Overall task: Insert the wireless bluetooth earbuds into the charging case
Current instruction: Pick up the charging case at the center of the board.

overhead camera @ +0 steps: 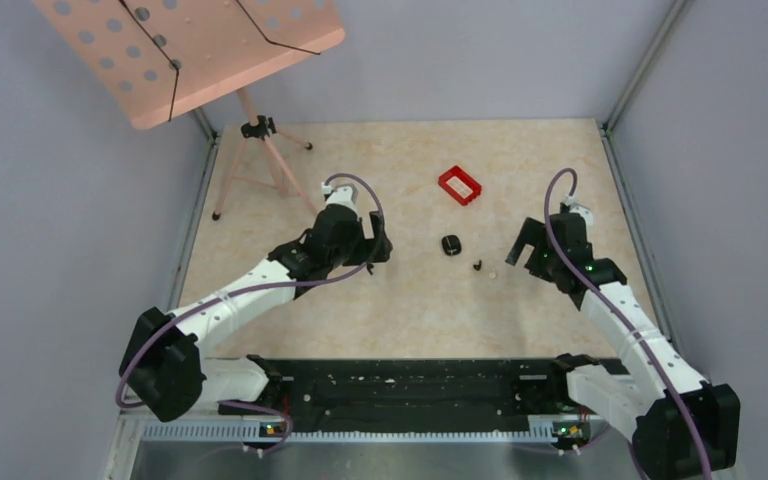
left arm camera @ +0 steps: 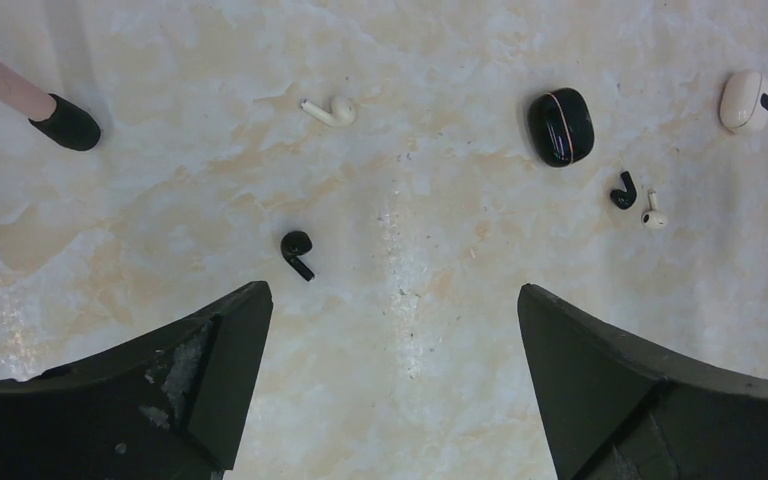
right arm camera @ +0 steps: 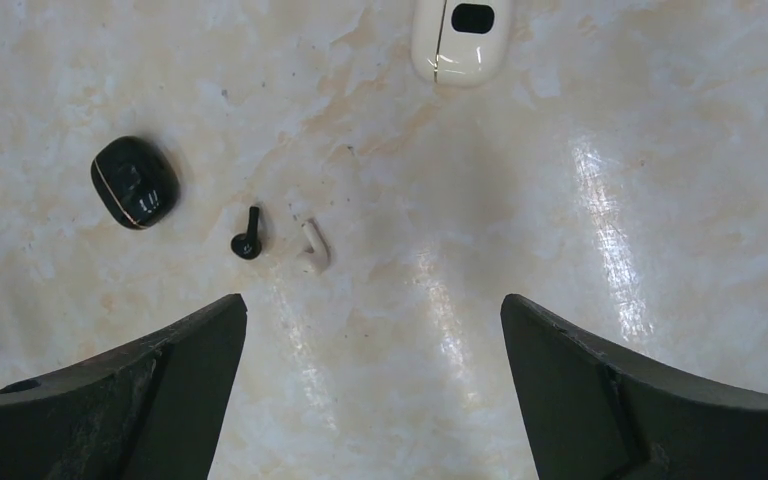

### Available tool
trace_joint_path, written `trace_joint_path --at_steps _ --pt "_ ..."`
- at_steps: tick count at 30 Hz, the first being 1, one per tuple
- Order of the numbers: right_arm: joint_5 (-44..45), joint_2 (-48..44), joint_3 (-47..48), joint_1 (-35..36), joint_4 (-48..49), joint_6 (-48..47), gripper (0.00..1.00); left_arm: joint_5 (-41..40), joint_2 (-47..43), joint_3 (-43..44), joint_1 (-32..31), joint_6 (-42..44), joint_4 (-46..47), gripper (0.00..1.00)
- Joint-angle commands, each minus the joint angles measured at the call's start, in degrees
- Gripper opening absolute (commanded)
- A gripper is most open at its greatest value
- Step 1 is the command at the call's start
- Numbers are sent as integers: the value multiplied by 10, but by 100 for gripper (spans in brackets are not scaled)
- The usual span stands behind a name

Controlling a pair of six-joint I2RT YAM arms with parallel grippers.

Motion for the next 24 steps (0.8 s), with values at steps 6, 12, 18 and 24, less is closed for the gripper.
trace_joint_path --at_steps 6,12,18,24 --pt "-56 3 25 6 47 -34 99 -56 -27 32 5 -27 -14 99" --pt "-25 43 50 90 95 -46 99 -36 -26 18 6 -19 -30 98" --pt "32 225 159 217 99 -80 99 -31 -20 17 7 -55 -85 99" --pt "13 370 238 224 114 -127 99 -29 -123 -60 9 -51 -70 97"
